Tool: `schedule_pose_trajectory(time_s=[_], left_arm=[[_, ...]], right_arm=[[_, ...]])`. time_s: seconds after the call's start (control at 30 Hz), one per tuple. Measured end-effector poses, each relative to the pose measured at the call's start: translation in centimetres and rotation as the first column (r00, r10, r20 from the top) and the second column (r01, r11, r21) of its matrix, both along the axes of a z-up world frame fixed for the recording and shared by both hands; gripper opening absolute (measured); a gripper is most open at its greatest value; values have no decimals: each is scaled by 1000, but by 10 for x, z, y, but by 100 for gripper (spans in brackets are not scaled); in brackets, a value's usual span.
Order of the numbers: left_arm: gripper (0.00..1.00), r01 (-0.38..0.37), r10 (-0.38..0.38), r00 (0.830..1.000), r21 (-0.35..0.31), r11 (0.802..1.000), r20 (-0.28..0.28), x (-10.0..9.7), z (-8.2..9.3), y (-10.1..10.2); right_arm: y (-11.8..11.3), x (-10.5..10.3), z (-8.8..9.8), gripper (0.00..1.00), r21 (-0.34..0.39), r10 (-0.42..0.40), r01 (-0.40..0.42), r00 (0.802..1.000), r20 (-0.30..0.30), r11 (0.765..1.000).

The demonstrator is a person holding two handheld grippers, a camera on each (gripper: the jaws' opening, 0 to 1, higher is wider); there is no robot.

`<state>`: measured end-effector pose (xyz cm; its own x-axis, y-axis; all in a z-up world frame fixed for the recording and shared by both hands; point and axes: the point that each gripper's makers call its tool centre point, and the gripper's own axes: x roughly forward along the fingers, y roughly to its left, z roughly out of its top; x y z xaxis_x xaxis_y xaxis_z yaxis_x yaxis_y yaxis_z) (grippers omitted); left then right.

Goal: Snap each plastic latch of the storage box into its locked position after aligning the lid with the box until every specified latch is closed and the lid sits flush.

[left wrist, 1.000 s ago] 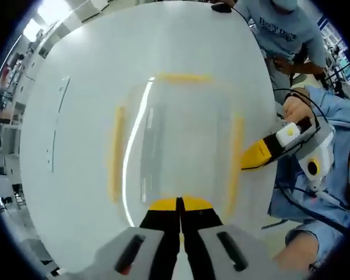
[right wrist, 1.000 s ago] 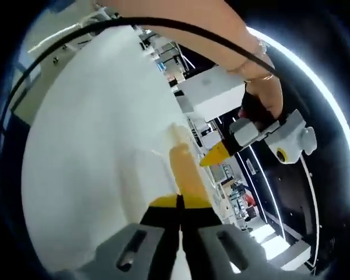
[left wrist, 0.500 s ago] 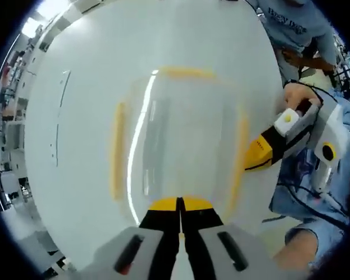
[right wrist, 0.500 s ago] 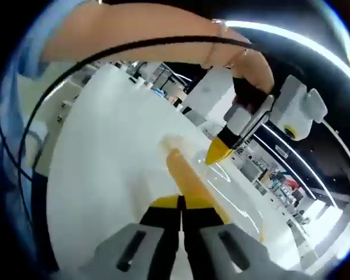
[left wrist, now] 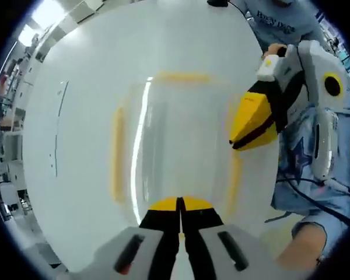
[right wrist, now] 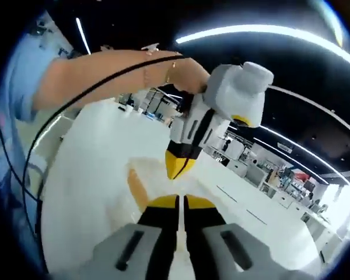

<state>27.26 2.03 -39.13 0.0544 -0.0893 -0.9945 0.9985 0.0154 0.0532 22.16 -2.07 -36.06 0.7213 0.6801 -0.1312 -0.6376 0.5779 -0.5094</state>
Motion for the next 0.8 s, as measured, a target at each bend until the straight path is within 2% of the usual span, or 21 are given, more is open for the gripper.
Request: schedule_pose_trajectory(time_s=[0.07,0.17,0.23,0.37,0.47,0.53,0.63,0.8], left_arm=[[0,1,-1,1000,-16,1000,2,0,0,0],[0,9,-9,1000,-36,999,9,-1,0,0],[0,-25,26,1000,-46,999,7,0,-1,-1],[0,-18,18,1000,-25,1000,24,-2,-2,-3],[0,0,0,1000,5,1000,27,-2,-3,-3],[0,-5,5,1000,10,1000,22,-1,-3,-4],[0,-20,20,1000,19,1000,17,0,-4,-5],[0,-15,15,1000,24,1000,13,-1,-4,-5]], right_arm=[[-1,5,-2,2,18,23,-22,998,-50,1000],[-4,17,-4,3,0,46,-47,994,-98,999],[-8,31,-4,3,1,42,-42,990,-135,999],[-12,52,1,4,16,62,-60,982,-179,998],[-18,67,-5,4,-51,60,-75,969,-238,996],[-18,76,-6,4,-83,64,-88,965,-254,993],[-16,94,-2,4,-77,76,-102,954,-289,992],[-17,102,-2,1,-93,74,-106,951,-300,990]])
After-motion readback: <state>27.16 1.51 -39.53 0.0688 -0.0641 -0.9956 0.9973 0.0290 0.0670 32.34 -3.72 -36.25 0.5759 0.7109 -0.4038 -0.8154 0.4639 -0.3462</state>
